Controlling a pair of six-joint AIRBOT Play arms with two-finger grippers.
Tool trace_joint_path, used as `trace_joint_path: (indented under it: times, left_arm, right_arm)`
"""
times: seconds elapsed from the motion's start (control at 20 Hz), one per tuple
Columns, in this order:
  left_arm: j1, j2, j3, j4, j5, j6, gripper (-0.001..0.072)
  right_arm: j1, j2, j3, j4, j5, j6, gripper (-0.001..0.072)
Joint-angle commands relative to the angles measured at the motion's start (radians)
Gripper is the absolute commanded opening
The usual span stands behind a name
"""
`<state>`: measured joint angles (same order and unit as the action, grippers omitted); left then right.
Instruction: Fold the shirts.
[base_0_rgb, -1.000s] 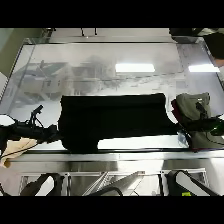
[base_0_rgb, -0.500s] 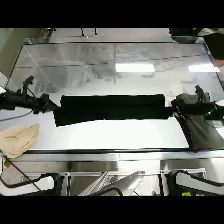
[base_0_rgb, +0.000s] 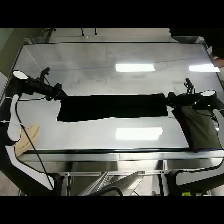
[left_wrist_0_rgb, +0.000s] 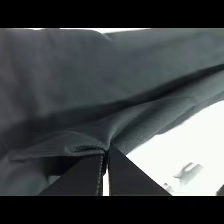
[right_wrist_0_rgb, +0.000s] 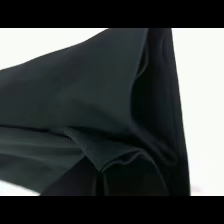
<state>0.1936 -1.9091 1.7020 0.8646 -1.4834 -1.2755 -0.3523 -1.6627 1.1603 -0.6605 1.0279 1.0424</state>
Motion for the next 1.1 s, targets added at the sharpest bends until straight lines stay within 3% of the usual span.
trace_joint_path:
  times: [0.0, 0.1, 0.15, 0.2, 0.25, 0.35, 0.5, 0.75, 0.8, 0.85, 0.95, 1.0, 1.05]
  left_arm:
    - [-0.043, -0.138, 0.154, 0.043, -0.090, 0.002, 0.0026]
    - [-0.049, -0.165, 0.222, 0.043, -0.130, -0.027, 0.0669]
    - [-0.048, -0.169, 0.259, 0.043, -0.136, -0.050, 0.0705]
    - [-0.043, -0.169, 0.290, 0.046, -0.141, -0.055, 0.0705]
    - [-0.039, -0.169, 0.330, 0.057, -0.151, -0.079, 0.0705]
    - [-0.024, -0.156, 0.383, 0.056, -0.169, -0.101, 0.0705]
    - [-0.014, -0.075, 0.298, 0.049, -0.143, -0.105, 0.0705]
    - [-0.034, 0.011, 0.185, 0.049, -0.142, -0.105, 0.0704]
    - [-0.043, 0.018, 0.175, 0.047, -0.136, -0.105, 0.0700]
    - [-0.054, 0.018, 0.174, 0.048, -0.138, -0.105, 0.0565]
    - [-0.083, 0.018, 0.174, 0.048, -0.135, -0.100, 0.0185]
    - [-0.101, 0.018, 0.174, 0.048, -0.124, -0.097, 0.0111]
    - [-0.117, 0.018, 0.174, 0.048, -0.111, -0.095, 0.0111]
  right_arm:
    - [0.005, -0.037, 0.027, 0.006, -0.024, -0.053, 0.0249]
    - [-0.004, -0.035, 0.074, -0.007, 0.047, -0.063, 0.0300]
    - [-0.011, -0.035, 0.109, -0.026, 0.084, -0.059, 0.0448]
    - [-0.018, -0.035, 0.142, -0.076, 0.092, -0.029, 0.0582]
    - [-0.023, -0.039, 0.165, -0.142, 0.087, 0.027, 0.0607]
    - [-0.029, -0.065, 0.180, -0.192, 0.090, 0.077, 0.0604]
    - [-0.027, -0.128, 0.180, -0.181, 0.099, 0.074, 0.0605]
    - [-0.012, -0.206, 0.181, -0.066, 0.105, 0.037, 0.0586]
    - [-0.007, -0.220, 0.181, -0.055, 0.105, 0.027, 0.0502]
    - [-0.007, -0.233, 0.181, -0.050, 0.106, 0.027, 0.0402]
    - [-0.008, -0.241, 0.181, -0.043, 0.113, 0.018, 0.0074]
    - [-0.008, -0.238, 0.181, -0.033, 0.121, -0.004, 0.0019]
    - [-0.008, -0.235, 0.190, -0.023, 0.132, -0.015, 0.0019]
